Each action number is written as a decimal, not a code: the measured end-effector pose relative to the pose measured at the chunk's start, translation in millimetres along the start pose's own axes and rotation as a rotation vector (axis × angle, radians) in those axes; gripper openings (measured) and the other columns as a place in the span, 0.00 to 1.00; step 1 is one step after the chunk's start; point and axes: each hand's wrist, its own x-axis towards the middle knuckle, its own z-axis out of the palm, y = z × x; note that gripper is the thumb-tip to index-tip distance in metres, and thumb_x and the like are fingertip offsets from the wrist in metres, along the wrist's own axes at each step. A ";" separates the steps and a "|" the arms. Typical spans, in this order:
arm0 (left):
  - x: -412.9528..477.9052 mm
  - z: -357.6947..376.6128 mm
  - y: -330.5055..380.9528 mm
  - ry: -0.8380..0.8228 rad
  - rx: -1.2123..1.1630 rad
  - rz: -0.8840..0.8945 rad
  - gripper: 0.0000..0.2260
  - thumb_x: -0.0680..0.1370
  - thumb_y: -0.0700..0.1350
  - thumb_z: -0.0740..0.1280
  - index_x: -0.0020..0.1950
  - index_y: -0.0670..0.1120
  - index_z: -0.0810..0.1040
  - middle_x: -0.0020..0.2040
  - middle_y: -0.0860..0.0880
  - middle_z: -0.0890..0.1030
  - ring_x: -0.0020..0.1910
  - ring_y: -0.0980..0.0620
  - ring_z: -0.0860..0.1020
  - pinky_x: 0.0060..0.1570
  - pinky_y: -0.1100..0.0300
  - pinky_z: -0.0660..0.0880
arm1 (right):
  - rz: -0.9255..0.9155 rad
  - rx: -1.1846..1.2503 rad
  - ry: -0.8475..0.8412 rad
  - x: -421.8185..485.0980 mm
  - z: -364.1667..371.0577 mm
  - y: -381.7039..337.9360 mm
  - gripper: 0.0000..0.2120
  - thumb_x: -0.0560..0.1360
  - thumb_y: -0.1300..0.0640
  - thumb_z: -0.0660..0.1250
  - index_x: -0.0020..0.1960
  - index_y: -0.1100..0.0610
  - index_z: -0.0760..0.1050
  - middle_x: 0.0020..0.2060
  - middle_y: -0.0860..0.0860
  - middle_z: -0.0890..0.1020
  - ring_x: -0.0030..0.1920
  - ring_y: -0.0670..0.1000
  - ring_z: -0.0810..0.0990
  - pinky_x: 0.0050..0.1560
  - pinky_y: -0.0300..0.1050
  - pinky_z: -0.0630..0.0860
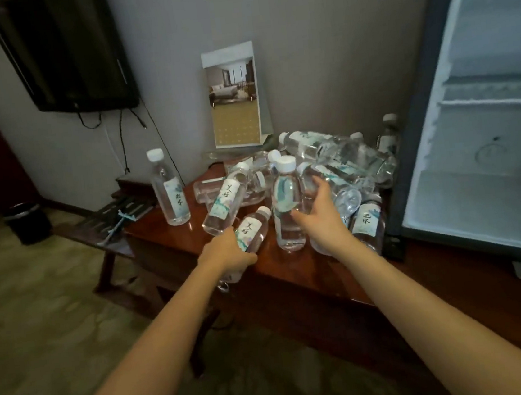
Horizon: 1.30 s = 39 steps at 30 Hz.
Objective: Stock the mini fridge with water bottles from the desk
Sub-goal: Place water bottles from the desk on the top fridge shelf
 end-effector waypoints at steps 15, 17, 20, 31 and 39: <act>-75.4 6.6 70.3 0.675 -0.699 0.206 0.36 0.69 0.47 0.74 0.71 0.51 0.58 0.67 0.48 0.70 0.62 0.47 0.72 0.56 0.52 0.74 | 0.017 0.073 -0.102 -47.2 -70.8 -25.3 0.16 0.78 0.53 0.63 0.65 0.51 0.70 0.56 0.53 0.80 0.54 0.51 0.80 0.57 0.47 0.76; -82.8 5.3 98.6 0.693 -0.693 0.347 0.36 0.68 0.48 0.75 0.70 0.50 0.59 0.66 0.48 0.71 0.62 0.48 0.72 0.56 0.50 0.74 | -0.037 0.132 -0.127 -55.7 -83.2 -35.0 0.18 0.78 0.52 0.63 0.67 0.50 0.69 0.58 0.49 0.78 0.58 0.48 0.78 0.55 0.40 0.75; -97.0 12.2 146.4 0.646 -0.661 0.526 0.35 0.69 0.52 0.73 0.70 0.51 0.59 0.65 0.48 0.70 0.63 0.49 0.72 0.57 0.48 0.74 | -0.092 0.204 -0.100 -68.6 -111.5 -51.4 0.19 0.77 0.53 0.65 0.66 0.49 0.69 0.54 0.47 0.80 0.55 0.47 0.80 0.51 0.38 0.76; -157.5 58.2 306.0 0.456 -0.716 0.949 0.41 0.70 0.45 0.74 0.75 0.45 0.52 0.70 0.44 0.65 0.69 0.47 0.66 0.64 0.55 0.68 | -0.250 0.223 0.219 -137.2 -262.5 -73.1 0.11 0.76 0.62 0.66 0.53 0.47 0.76 0.49 0.50 0.83 0.45 0.44 0.83 0.40 0.36 0.77; -136.2 37.1 405.0 0.286 -0.741 1.128 0.41 0.73 0.42 0.70 0.75 0.40 0.45 0.72 0.40 0.58 0.71 0.44 0.62 0.70 0.50 0.63 | -0.347 0.093 0.437 -103.0 -332.6 -95.9 0.18 0.77 0.64 0.62 0.67 0.58 0.68 0.53 0.51 0.80 0.50 0.46 0.81 0.44 0.36 0.78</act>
